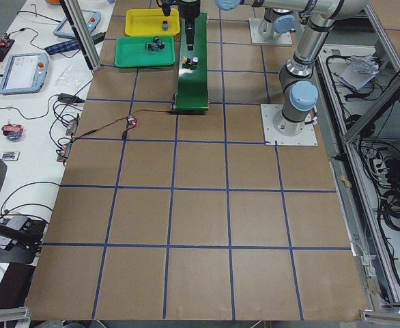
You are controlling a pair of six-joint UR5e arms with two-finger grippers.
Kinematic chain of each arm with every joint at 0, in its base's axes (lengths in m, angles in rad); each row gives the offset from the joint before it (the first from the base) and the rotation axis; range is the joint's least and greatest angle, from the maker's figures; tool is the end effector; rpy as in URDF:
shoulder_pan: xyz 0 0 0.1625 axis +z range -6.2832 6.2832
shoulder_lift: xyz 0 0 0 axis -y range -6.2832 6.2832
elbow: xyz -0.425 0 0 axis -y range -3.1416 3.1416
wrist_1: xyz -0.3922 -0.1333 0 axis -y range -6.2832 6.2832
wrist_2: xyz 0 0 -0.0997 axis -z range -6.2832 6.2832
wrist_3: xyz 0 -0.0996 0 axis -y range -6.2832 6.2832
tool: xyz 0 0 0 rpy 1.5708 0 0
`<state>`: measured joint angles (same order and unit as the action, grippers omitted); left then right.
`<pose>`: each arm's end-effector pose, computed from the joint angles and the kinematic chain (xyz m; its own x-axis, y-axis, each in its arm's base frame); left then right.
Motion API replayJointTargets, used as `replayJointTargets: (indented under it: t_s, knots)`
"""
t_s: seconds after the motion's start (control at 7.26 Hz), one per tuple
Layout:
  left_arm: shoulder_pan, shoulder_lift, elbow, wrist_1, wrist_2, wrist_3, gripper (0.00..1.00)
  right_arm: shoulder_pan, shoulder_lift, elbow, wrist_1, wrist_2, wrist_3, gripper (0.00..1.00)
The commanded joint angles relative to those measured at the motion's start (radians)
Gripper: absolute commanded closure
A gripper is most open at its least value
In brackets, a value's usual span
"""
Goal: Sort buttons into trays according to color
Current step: 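Raise the right gripper and move it toward the yellow-capped button on the belt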
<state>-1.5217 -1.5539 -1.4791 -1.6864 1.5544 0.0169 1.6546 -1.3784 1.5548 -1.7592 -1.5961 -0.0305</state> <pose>-0.1111 -0.4878 0.5297 -0.9993 -0.0323 0.0165 -0.0322 0.9995 0.0067 0.1779 -0.5553 0.4125 -0.9932 -0.1137 0.0257 -0.1140 0.9934 -0.0112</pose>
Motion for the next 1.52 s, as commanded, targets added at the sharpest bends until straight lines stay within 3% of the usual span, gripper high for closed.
replayJointTargets:
  t_s: [0.0,0.28,0.41,0.96,1.38]
  knots:
    - [0.000,0.000,0.003,0.001,-0.001,0.000,0.00,0.001,-0.001,0.001,-0.003,-0.027,0.004,0.00]
    - [0.000,0.000,0.003,0.001,-0.001,0.000,0.00,0.019,0.010,0.005,0.001,0.007,0.011,0.00]
    - [0.000,0.000,0.003,0.001,-0.001,0.000,0.00,0.017,0.024,0.008,-0.008,0.098,0.011,0.00]
    - [0.000,-0.002,0.002,0.001,-0.001,0.000,0.00,0.019,0.061,0.024,-0.005,0.102,0.011,0.00]
    - [0.000,-0.003,0.003,0.002,-0.002,0.000,0.00,0.048,0.084,0.123,-0.076,0.110,0.084,0.00]
